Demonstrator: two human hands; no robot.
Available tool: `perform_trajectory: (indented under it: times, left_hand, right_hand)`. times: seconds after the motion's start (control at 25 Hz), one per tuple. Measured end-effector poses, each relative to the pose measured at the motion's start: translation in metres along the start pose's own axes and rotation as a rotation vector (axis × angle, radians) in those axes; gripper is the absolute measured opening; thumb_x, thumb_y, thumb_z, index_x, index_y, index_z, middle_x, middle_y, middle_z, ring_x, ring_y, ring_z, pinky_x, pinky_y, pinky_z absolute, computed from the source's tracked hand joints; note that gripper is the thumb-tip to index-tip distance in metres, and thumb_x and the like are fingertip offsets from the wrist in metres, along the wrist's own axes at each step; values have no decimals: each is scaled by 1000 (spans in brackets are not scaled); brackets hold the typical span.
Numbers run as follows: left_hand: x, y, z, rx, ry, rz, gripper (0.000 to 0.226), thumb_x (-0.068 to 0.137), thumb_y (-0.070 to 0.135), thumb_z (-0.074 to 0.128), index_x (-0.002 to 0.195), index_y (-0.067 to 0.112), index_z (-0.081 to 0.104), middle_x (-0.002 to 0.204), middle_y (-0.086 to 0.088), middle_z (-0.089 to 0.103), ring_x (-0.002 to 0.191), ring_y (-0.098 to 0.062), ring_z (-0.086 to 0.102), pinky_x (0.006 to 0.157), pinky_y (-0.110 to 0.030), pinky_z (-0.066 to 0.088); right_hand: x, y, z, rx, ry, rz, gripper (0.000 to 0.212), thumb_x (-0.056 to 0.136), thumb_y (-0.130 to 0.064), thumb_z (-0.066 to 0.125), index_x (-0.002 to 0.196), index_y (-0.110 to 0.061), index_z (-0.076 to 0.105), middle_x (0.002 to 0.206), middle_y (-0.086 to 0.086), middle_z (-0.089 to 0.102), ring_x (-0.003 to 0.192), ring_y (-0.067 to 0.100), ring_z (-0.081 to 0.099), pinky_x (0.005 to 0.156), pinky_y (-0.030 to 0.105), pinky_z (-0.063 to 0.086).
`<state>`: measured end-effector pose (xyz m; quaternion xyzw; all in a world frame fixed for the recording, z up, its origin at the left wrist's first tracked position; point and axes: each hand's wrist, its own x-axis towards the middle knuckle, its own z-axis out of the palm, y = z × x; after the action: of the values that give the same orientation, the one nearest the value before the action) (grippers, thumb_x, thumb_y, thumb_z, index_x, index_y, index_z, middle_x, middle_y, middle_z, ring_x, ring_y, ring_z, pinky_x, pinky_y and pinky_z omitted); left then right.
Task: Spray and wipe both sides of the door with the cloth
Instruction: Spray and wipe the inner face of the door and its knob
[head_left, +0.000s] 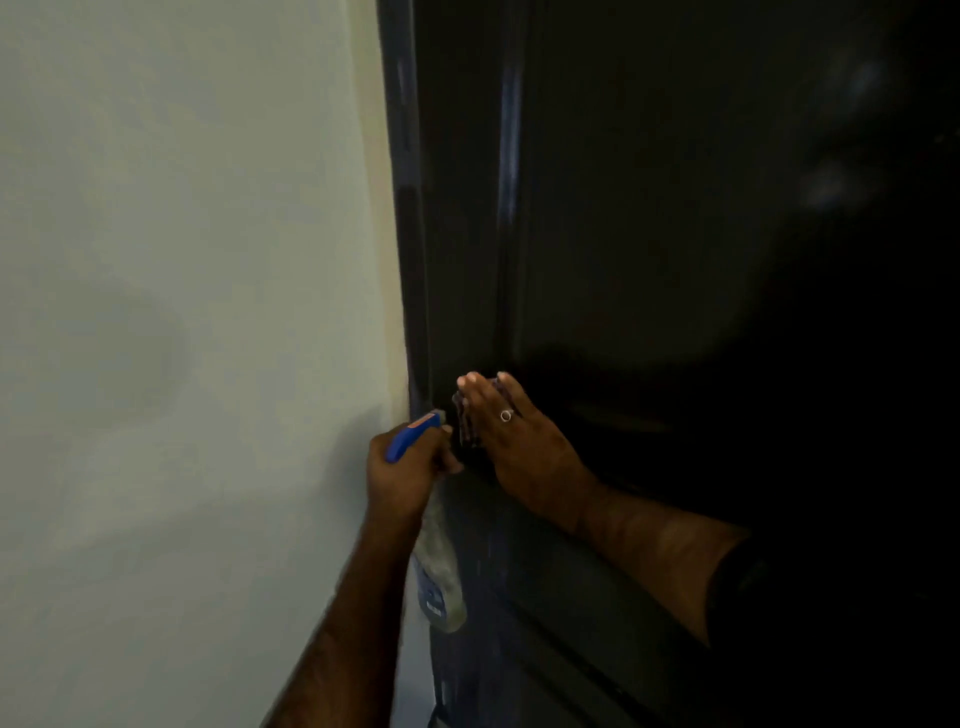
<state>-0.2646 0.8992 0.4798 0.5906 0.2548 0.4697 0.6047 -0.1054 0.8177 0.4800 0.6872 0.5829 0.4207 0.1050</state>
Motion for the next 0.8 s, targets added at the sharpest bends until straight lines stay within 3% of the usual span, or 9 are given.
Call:
perform_trajectory:
  times: [0.12, 0.24, 0.36, 0.48, 0.68, 0.8]
  left_hand:
    - [-24, -17, 15, -3, -73, -36, 17, 101, 6, 60, 94, -2, 74, 73, -24, 67, 65, -29, 68, 65, -27, 61]
    - [-50, -30, 33, 4, -187, -73, 22, 100, 8, 62, 86, -6, 71, 74, -28, 66, 69, -34, 67, 67, -35, 60]
    - [-75, -33, 56, 13, -285, -106, 24, 99, 9, 64, 76, 2, 72, 69, -17, 68, 66, -30, 68, 66, -35, 58]
    - [-103, -29, 90, -37, -408, -107, 28, 95, 4, 71, 66, 4, 73, 61, -17, 66, 57, -27, 66, 58, -29, 55]
    - [-149, -11, 148, -106, -676, -107, 21, 82, 18, 72, 69, 2, 74, 60, -25, 64, 56, -29, 65, 55, -31, 50]
    - [-170, -6, 169, -104, -827, -91, 36, 81, 30, 73, 68, -4, 70, 62, -23, 66, 59, -28, 67, 59, -34, 51]
  right_hand:
    - [-69, -1, -7, -51, -55, 29, 73, 103, -21, 33, 167, 4, 8, 177, 25, -1, 166, 38, -6, 132, 58, -7]
    - [-126, 16, -27, -132, -137, 40, 74, 104, -22, 26, 169, 2, 1, 177, 23, -14, 165, 35, -14, 131, 59, -9]
    - [-193, 37, -47, -119, -122, 100, 72, 103, -18, 26, 171, -4, 8, 180, 16, -3, 167, 29, 0, 134, 56, 0]
    - [-262, 57, -75, -121, -120, 204, 79, 94, -13, 32, 171, -11, 19, 181, 9, 7, 167, 25, 11, 133, 53, 5]
    - [-364, 74, -111, -189, -166, 383, 87, 87, -14, 45, 171, -16, 24, 180, 5, 17, 166, 23, 15, 133, 56, 4]
    - [-403, 74, -129, -194, -179, 517, 80, 94, -23, 53, 170, -17, 28, 178, 9, 21, 166, 27, 17, 131, 61, 11]
